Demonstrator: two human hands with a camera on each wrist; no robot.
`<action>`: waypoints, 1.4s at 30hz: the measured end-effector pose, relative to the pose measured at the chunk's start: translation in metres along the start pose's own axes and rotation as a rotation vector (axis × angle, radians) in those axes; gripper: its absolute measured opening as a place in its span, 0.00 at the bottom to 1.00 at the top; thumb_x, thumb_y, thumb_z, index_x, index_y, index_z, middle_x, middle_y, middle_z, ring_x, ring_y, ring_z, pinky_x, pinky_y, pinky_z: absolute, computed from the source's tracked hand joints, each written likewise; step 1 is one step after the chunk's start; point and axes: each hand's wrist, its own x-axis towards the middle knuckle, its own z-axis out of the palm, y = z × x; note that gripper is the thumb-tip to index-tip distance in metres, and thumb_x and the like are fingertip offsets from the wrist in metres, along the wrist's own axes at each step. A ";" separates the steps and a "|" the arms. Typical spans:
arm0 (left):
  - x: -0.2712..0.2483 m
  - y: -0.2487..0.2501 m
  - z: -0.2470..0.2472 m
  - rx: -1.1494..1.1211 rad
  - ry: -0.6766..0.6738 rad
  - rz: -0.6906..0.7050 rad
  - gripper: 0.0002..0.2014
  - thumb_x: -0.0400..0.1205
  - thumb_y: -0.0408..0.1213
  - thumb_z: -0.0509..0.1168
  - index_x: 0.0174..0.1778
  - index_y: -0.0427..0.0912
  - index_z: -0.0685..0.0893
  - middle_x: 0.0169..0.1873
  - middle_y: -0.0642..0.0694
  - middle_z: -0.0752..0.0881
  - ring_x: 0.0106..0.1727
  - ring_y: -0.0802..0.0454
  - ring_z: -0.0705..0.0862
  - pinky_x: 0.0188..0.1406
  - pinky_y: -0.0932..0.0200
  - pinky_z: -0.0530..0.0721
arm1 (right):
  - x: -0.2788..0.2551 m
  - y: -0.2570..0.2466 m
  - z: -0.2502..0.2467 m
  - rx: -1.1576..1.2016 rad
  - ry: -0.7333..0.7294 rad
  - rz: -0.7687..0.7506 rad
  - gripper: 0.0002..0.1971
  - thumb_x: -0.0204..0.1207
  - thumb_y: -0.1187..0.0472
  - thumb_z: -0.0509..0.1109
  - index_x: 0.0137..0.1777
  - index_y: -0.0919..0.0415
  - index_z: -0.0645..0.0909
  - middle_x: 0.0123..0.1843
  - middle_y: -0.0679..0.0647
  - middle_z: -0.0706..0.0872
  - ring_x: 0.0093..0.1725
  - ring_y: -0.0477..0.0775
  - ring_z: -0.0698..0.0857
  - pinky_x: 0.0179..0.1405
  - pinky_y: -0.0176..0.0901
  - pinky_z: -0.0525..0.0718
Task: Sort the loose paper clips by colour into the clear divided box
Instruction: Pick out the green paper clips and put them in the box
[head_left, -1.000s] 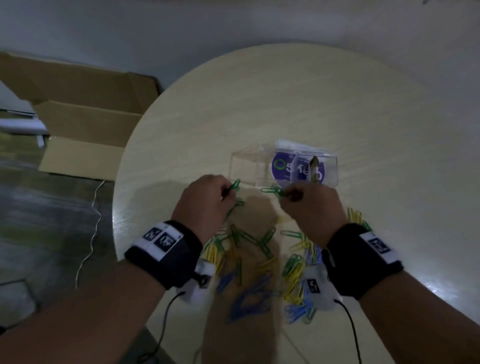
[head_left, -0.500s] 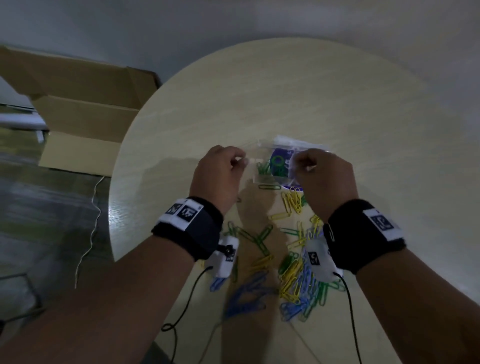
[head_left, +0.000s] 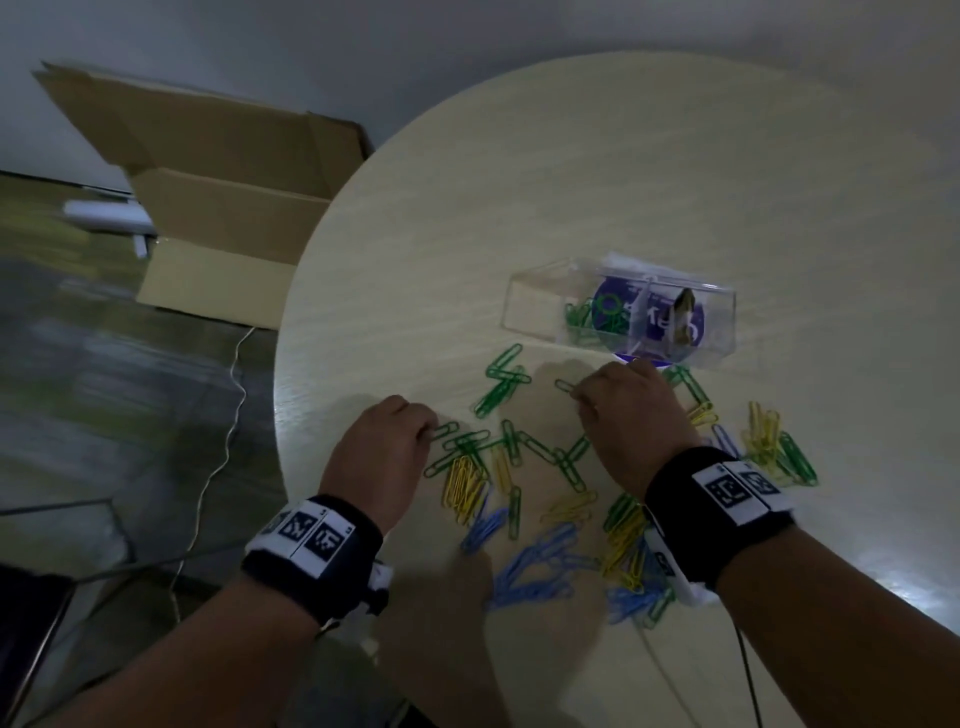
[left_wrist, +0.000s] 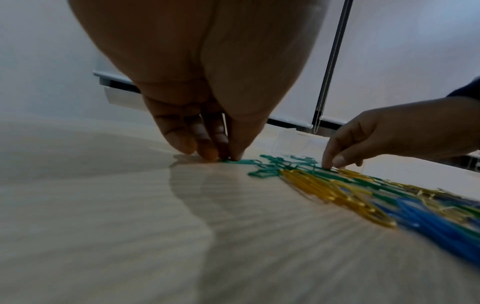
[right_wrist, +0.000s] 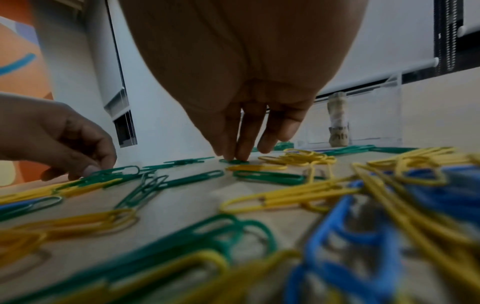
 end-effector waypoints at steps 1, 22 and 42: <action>0.001 -0.002 -0.002 -0.009 0.015 -0.023 0.06 0.82 0.35 0.65 0.50 0.43 0.86 0.44 0.44 0.84 0.45 0.43 0.83 0.43 0.50 0.83 | 0.002 -0.002 -0.003 0.007 0.016 0.000 0.07 0.73 0.61 0.71 0.48 0.61 0.86 0.45 0.60 0.87 0.45 0.65 0.82 0.50 0.54 0.80; -0.001 -0.008 -0.008 -0.145 -0.050 -0.126 0.12 0.78 0.29 0.66 0.57 0.44 0.85 0.49 0.47 0.79 0.49 0.48 0.82 0.52 0.53 0.82 | 0.058 -0.042 0.002 0.136 -0.149 -0.224 0.04 0.67 0.63 0.71 0.38 0.56 0.87 0.55 0.58 0.89 0.58 0.63 0.83 0.60 0.51 0.76; 0.020 0.023 -0.011 -0.199 -0.169 -0.111 0.09 0.79 0.39 0.70 0.54 0.46 0.88 0.47 0.49 0.89 0.49 0.52 0.85 0.50 0.56 0.82 | 0.032 -0.025 -0.009 0.328 -0.138 0.175 0.14 0.78 0.59 0.65 0.62 0.57 0.82 0.58 0.61 0.83 0.59 0.64 0.81 0.58 0.49 0.77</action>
